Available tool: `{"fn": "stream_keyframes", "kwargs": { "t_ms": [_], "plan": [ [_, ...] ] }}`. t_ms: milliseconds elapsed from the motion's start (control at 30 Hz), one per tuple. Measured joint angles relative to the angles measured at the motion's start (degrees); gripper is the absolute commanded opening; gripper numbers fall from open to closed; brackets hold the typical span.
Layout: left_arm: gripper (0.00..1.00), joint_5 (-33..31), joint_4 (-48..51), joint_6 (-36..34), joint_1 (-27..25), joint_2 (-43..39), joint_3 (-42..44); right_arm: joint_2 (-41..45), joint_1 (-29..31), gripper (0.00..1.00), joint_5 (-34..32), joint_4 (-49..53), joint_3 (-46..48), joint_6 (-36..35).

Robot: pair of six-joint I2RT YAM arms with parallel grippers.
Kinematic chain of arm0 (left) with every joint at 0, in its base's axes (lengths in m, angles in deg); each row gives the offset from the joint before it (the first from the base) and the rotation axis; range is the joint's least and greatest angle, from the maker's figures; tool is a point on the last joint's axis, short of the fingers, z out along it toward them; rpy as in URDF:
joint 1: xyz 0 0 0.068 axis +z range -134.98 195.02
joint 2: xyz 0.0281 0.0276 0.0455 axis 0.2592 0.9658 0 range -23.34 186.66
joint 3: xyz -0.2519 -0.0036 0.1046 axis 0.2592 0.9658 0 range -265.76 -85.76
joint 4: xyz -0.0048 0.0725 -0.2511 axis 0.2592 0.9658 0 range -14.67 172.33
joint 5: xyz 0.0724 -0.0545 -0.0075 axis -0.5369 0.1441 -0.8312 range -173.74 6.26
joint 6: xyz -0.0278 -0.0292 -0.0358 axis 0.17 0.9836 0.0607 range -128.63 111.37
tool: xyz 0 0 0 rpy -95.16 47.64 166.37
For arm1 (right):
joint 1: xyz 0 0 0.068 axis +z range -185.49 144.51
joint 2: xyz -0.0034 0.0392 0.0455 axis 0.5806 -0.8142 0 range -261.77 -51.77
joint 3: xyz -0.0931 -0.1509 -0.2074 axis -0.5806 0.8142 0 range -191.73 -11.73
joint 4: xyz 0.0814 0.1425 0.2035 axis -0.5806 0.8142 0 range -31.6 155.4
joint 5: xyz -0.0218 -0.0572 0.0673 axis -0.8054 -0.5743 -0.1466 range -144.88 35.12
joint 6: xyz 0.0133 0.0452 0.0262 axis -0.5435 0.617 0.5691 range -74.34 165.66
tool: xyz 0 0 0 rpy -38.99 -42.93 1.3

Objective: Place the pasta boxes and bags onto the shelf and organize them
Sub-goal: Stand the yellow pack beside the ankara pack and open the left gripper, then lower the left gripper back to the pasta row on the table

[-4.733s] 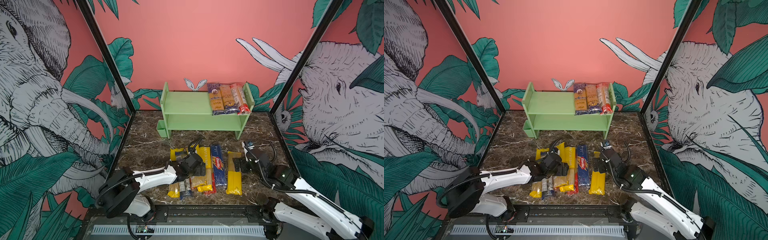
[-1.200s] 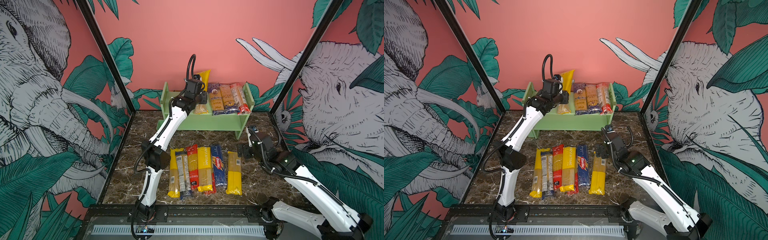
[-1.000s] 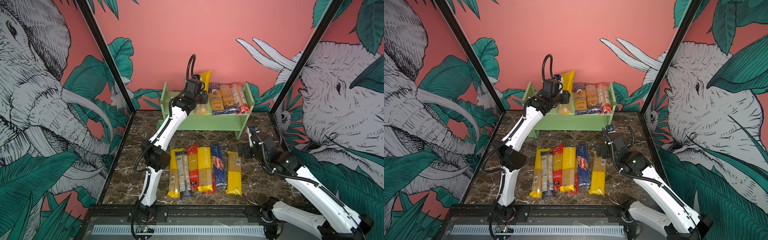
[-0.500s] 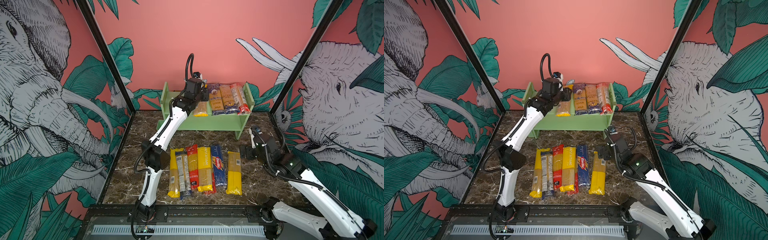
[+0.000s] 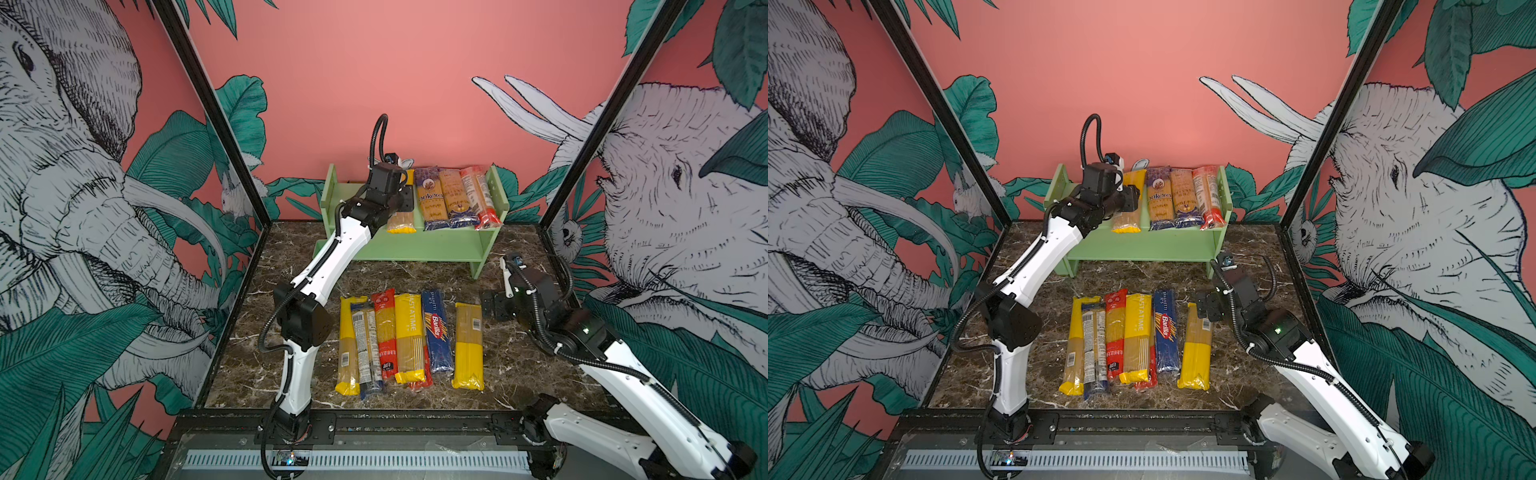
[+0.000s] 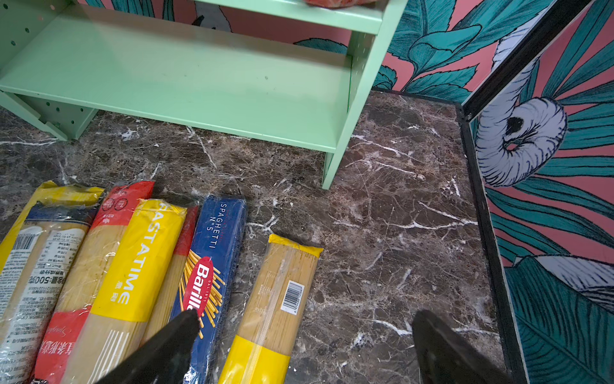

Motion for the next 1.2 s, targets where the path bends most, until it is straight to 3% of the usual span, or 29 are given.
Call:
{"fn": "stream_keyframes", "kwargs": {
  "t_ms": [367,800,1033,1200],
  "plan": [
    [0.59,-0.2,-1.6,-0.4,0.0,-15.6,14.6,2.0,0.0,0.99,1.3,0.7,0.3,0.8],
    [0.71,-1.7,-1.7,2.1,-1.2,-45.8,49.6,3.8,1.3,0.99,2.5,5.9,-0.1,4.5],
    [0.71,-3.1,1.4,7.8,-2.1,-65.1,68.4,4.9,13.7,0.99,0.2,6.4,-0.1,9.6],
    [0.70,-2.3,4.7,13.2,-2.1,-75.3,84.0,-0.3,24.4,0.99,-3.5,5.4,0.6,14.0]
  ]
}}
